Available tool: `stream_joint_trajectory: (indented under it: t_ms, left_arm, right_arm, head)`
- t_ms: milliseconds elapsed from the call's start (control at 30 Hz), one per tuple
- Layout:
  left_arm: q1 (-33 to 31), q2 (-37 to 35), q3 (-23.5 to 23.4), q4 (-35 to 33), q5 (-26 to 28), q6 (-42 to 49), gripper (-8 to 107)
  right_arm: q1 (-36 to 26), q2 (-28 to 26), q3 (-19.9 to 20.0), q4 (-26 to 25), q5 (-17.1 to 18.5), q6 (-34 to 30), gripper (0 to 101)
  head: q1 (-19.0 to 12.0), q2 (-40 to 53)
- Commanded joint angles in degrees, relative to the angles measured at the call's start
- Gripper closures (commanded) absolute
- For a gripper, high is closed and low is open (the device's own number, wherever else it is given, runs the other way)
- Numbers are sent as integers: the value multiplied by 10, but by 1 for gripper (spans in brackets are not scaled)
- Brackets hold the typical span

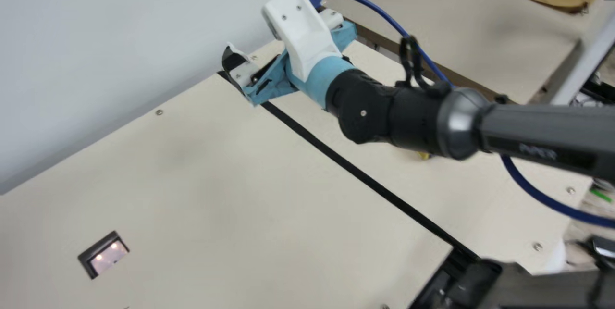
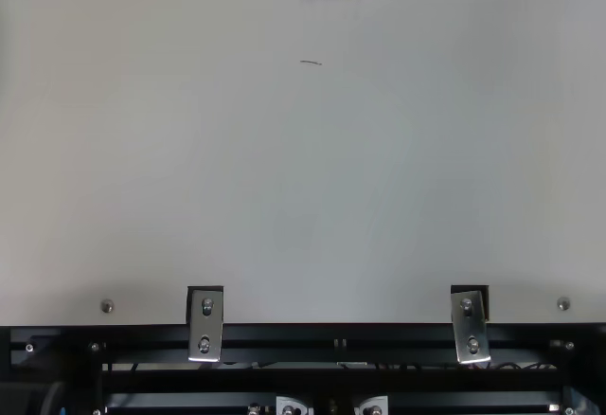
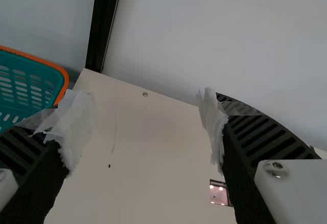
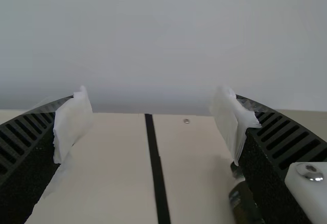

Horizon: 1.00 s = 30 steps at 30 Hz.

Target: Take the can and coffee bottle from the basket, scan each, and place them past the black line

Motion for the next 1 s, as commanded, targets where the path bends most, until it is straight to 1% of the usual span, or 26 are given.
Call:
stream_joint_trajectory:
  t_ms: [0, 133, 300, 533, 667, 833, 967]
  left_arm:
    - [0, 0, 0, 0, 0, 0, 9]
    - [0, 0, 0, 0, 0, 0, 9]
    - [0, 0, 0, 0, 0, 0, 9]
    - [0, 0, 0, 0, 0, 0, 9]
    - [0, -1, 0, -3, 3, 6, 9]
    - [-21, -22, 5, 1, 35, 31, 9]
    - [-53, -63, 29, 21, 63, 48, 9]
  right_arm:
    - [6, -8, -6, 2, 40, 3, 0]
    - [16, -23, -16, -2, 89, 12, 0]
    - [22, -42, -24, -21, 145, 33, 0]
    - [33, -75, -37, -57, 225, 79, 0]
    - [39, -104, -43, -87, 285, 106, 0]
    - [46, -158, -43, -124, 358, 138, 0]
    - [54, -212, -35, -149, 409, 162, 0]
  head:
    - [-19, 30]
    - [-34, 96]
    - [-53, 173]
    - [-53, 173]
    - [-53, 173]
    - [-53, 173]
    - [-53, 173]
